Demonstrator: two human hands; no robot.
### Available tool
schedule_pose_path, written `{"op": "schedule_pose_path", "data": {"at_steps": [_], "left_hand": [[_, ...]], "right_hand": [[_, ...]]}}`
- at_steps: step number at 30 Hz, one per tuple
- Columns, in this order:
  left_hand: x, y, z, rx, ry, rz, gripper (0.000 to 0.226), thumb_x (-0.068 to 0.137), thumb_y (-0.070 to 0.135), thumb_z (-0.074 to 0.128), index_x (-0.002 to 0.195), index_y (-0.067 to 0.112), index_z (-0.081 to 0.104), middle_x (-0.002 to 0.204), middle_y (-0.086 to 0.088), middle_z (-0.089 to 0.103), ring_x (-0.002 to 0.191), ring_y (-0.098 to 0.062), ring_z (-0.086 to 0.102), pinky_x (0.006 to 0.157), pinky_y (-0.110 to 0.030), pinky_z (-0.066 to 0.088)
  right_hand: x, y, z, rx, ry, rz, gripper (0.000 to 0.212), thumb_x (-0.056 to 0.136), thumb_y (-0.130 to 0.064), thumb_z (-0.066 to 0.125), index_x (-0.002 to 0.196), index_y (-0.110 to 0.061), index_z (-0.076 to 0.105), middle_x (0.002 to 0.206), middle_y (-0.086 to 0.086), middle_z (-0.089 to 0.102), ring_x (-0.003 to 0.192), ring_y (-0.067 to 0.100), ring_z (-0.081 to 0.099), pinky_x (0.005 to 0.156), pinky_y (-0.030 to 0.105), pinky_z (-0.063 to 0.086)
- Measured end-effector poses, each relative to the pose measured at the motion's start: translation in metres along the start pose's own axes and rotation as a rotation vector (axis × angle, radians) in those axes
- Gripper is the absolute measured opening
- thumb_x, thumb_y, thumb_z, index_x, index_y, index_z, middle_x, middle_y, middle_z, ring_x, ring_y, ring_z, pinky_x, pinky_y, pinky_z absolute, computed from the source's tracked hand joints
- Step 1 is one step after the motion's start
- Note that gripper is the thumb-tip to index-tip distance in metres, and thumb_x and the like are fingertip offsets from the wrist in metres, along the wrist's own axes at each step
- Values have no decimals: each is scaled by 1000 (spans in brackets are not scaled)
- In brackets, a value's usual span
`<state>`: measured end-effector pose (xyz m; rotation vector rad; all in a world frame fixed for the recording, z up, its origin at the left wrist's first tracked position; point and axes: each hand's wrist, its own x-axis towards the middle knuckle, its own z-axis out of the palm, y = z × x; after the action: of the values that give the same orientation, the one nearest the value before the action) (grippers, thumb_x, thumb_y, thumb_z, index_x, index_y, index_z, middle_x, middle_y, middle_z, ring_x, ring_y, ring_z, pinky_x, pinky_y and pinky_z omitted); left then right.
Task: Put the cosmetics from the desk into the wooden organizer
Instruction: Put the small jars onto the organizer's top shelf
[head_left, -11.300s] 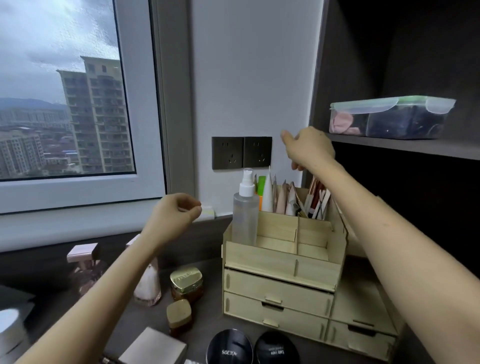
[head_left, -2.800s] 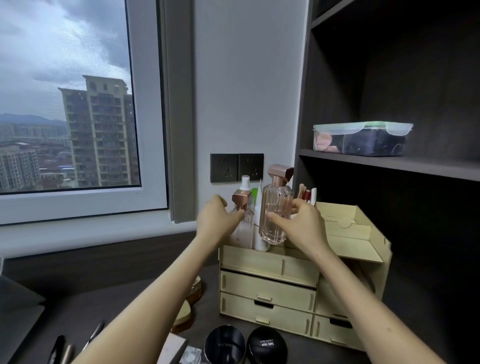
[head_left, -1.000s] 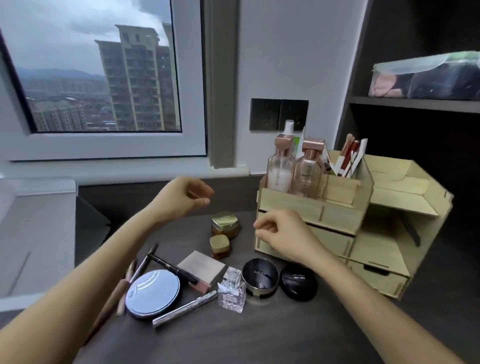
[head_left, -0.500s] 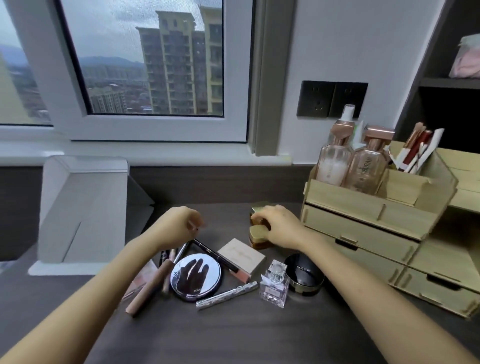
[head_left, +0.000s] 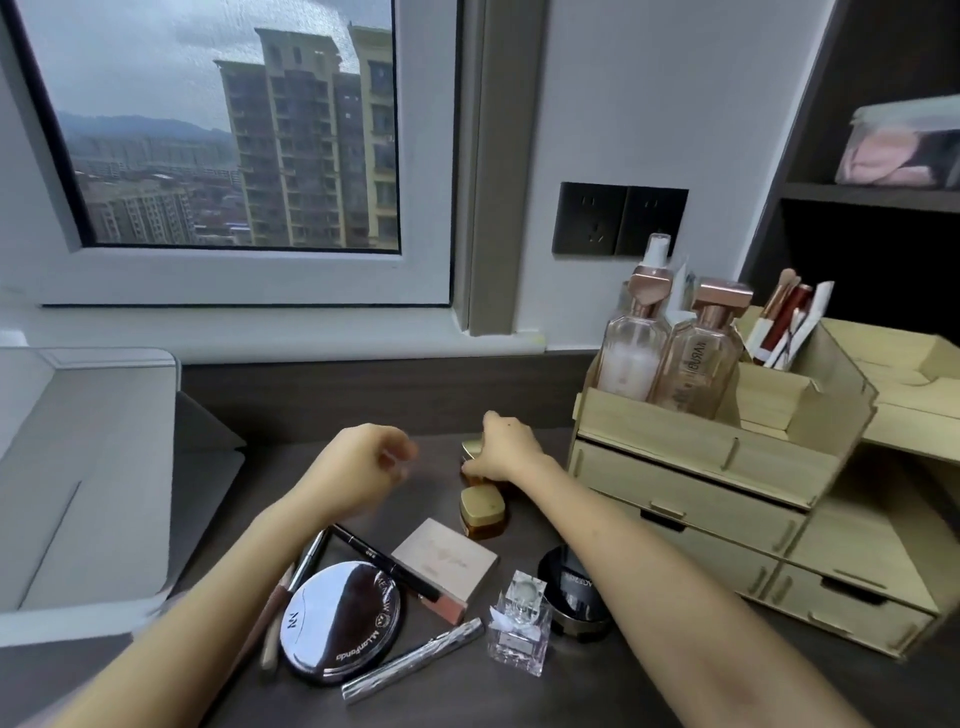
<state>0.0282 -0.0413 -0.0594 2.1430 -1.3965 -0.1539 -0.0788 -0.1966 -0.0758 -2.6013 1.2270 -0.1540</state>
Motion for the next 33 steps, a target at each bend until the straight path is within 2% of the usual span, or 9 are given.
{"op": "schedule_pose_path", "data": {"at_steps": [4, 8, 11, 13, 18, 21, 25, 29, 33], "left_hand": [[9, 9, -1, -31, 21, 38, 17, 79, 6, 64, 92, 16, 71, 83, 7, 64, 77, -12, 62, 73, -20, 42], [16, 25, 1, -85, 25, 53, 16, 79, 8, 66, 83, 23, 70, 77, 11, 64, 75, -8, 61, 70, -21, 42], [17, 43, 6, -114, -2, 94, 17, 80, 11, 67, 79, 28, 66, 75, 15, 63, 74, -4, 59, 69, -20, 42], [13, 53, 13, -113, -72, 128, 15, 81, 16, 66, 81, 30, 63, 77, 17, 62, 73, -1, 57, 68, -19, 41], [5, 73, 25, -100, -145, 171, 11, 82, 19, 67, 93, 19, 68, 88, 6, 66, 81, -12, 60, 75, -22, 43], [3, 83, 23, -113, -139, 173, 14, 82, 19, 67, 96, 17, 68, 91, 3, 68, 85, -14, 62, 77, -23, 45], [-3, 101, 18, -152, -131, 227, 12, 83, 20, 66, 94, 22, 69, 87, 8, 68, 83, -9, 63, 73, -21, 44], [-8, 125, 14, -211, -145, 310, 10, 84, 22, 65, 91, 28, 68, 84, 16, 66, 80, 1, 61, 67, -11, 42], [-9, 150, 13, -238, -146, 372, 8, 83, 23, 65, 88, 28, 69, 83, 13, 68, 81, -2, 62, 70, -14, 44]], "right_hand": [[-15, 4, -5, 48, 71, -51, 58, 73, -28, 72, 121, -10, 45, 120, 13, 57, 110, 33, 54, 81, 38, 49], [-48, 12, -28, 157, 261, -146, 67, 71, -34, 71, 128, -13, 43, 120, 11, 57, 109, 31, 54, 84, 38, 47], [-75, 21, -57, 273, 393, -201, 65, 70, -35, 72, 127, -18, 46, 115, 4, 58, 101, 22, 56, 80, 28, 45], [-96, 28, -75, 309, 424, -230, 61, 68, -37, 73, 122, -22, 49, 106, -4, 57, 93, 12, 54, 75, 22, 40], [-147, 50, -113, 368, 420, -259, 64, 65, -41, 75, 123, -34, 48, 90, -31, 45, 79, -11, 50, 62, 6, 34], [-173, 71, -136, 335, 411, -248, 77, 65, -41, 76, 134, -33, 41, 110, -23, 42, 98, -2, 45, 69, 6, 33], [-205, 105, -170, 387, 453, -185, 72, 66, -32, 78, 131, -34, 46, 116, -20, 45, 111, 1, 46, 85, 15, 41], [-223, 142, -204, 347, 565, -101, 68, 68, -33, 76, 130, -35, 46, 120, -15, 49, 110, 7, 48, 81, 19, 46], [-206, 184, -233, 343, 732, 33, 70, 67, -27, 79, 131, -26, 50, 111, -10, 51, 101, 9, 50, 67, 11, 37]]}}
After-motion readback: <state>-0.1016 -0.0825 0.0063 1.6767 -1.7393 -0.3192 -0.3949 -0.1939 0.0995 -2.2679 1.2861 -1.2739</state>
